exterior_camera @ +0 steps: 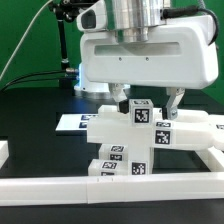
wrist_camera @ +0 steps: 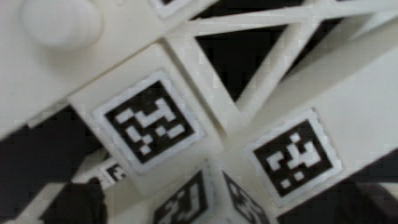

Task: Assemble chair

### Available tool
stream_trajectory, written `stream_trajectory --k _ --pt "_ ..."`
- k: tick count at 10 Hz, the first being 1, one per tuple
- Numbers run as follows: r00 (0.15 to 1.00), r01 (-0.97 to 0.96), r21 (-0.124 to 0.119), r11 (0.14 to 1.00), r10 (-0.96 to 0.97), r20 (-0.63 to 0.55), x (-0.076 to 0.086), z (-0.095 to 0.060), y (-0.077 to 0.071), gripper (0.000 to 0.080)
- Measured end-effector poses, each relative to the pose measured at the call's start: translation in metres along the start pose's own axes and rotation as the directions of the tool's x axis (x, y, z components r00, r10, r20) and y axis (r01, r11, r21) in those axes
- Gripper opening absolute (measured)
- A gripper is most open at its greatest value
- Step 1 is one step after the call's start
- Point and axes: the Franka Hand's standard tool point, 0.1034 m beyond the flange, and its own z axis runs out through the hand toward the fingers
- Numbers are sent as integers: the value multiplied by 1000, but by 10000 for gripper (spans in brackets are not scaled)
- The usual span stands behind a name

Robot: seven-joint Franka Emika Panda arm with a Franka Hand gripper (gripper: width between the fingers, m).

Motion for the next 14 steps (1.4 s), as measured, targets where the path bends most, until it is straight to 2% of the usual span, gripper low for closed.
stream_trajectory --k 2,3,4,5,6,8,11,14 --pt "939 343 -29 939 -344 -10 9 -1 -2 649" --pt "905 424 -29 905 -425 -26 9 2 -4 649" --pt "917 397 -27 917 -398 -26 9 3 -3 649" --pt "927 374 -27 927 -375 -26 9 3 -3 518" --pt "945 325 -23 945 -326 -27 8 3 -3 518" --pt "985 171 -19 985 -171 -28 8 4 -3 263" --pt "995 -100 -12 995 100 -30 6 4 -5 265" --pt "953 -300 -3 954 300 -32 4 4 -7 265"
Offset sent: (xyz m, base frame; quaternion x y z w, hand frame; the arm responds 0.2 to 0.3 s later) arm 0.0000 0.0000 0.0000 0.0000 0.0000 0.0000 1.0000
